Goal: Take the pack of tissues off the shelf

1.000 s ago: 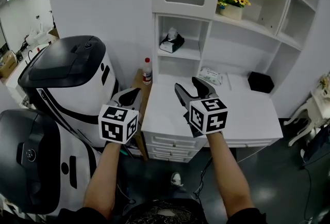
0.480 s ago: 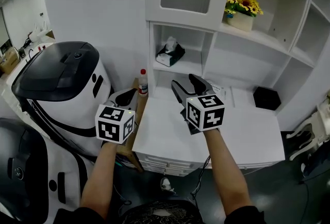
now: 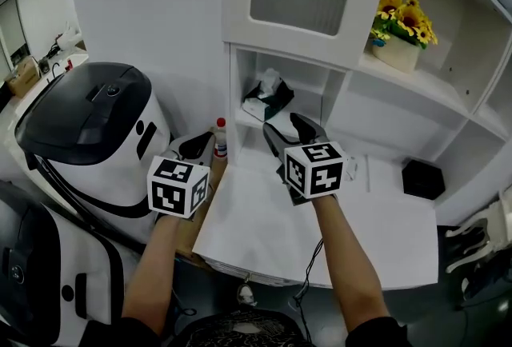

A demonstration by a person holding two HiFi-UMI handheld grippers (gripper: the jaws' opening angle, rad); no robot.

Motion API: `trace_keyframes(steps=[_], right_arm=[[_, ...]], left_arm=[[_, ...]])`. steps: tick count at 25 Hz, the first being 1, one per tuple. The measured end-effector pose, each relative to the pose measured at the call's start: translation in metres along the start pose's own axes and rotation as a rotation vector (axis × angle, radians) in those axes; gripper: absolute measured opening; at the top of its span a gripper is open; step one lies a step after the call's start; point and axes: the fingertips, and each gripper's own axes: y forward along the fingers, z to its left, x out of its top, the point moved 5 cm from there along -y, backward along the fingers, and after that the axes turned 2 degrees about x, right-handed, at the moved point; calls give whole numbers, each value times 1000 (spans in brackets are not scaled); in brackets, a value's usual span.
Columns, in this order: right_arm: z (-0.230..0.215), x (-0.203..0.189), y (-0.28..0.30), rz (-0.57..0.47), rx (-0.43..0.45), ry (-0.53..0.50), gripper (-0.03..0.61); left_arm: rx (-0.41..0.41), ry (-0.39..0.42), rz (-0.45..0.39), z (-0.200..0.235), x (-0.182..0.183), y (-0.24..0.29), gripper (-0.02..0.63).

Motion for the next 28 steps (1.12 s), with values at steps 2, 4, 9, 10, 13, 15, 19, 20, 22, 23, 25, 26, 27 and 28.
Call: trace_keyframes(steps=[2, 4, 9, 10, 13, 15, 19, 20, 22, 23, 25, 26, 27, 28], right_arm=[[-9, -1, 12, 6, 12, -6, 255], [-16, -2, 24, 13, 22, -13, 255], [-31, -7, 53, 34, 40, -33, 255], [-33, -8, 58, 38, 44, -34, 255], [-40, -13, 73, 50, 56, -25, 255], [-45, -16, 83, 58, 60, -21, 255], [-52, -22, 100, 71, 60, -14, 255], [-54, -24, 104, 75, 58, -14, 255], [-58, -29, 111, 84, 51, -16, 255], [-60, -31, 115, 88, 44, -18, 255], [-64, -34, 121, 89, 28, -24, 255], [-65, -36, 124, 89, 21, -26, 255], [-66, -38, 127, 90, 17, -28, 255], [-66, -39, 129, 91, 16, -29, 255]], left_arm=[[9, -1, 0, 3, 2, 11, 5], [16, 0, 3, 5, 3, 21, 5], [40, -6, 12, 15, 2, 41, 5], [43, -8, 13, 17, 1, 45, 5], [49, -13, 15, 21, 0, 57, 5], [49, -13, 16, 23, 0, 65, 5], [48, -13, 19, 27, -1, 78, 5], [48, -12, 21, 28, -2, 80, 5], [45, -8, 26, 30, -3, 86, 5], [45, -6, 28, 32, -3, 88, 5], [45, -3, 30, 35, -3, 92, 5], [45, -2, 30, 37, -4, 94, 5], [46, -1, 30, 39, -5, 95, 5], [48, -1, 30, 40, -6, 96, 5]])
